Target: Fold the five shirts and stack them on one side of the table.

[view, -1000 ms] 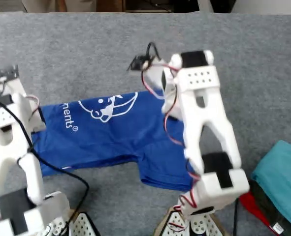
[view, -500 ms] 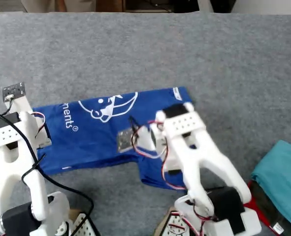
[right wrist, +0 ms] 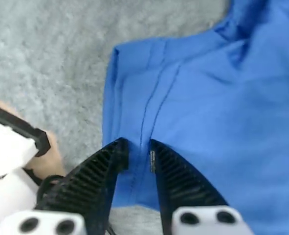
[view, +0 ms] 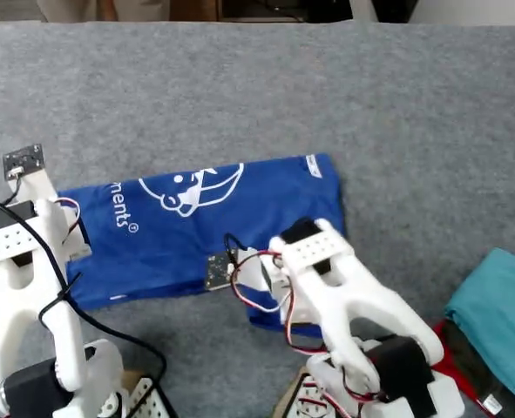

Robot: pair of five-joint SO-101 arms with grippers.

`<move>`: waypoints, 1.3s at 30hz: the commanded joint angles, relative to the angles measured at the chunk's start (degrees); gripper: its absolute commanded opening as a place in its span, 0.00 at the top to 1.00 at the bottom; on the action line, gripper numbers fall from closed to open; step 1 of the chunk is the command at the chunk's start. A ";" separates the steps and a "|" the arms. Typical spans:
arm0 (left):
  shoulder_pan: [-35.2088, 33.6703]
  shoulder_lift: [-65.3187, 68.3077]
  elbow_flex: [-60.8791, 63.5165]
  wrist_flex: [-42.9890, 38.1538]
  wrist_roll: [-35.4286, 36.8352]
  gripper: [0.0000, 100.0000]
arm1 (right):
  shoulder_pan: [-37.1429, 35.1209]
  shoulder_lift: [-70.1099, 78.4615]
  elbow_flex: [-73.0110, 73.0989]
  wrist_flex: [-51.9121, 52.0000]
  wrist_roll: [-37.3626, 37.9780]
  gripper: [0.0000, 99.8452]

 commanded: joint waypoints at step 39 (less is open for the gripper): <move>-0.44 -1.54 7.74 -7.56 2.20 0.98 | -2.86 -14.37 11.47 -1.32 -1.32 0.82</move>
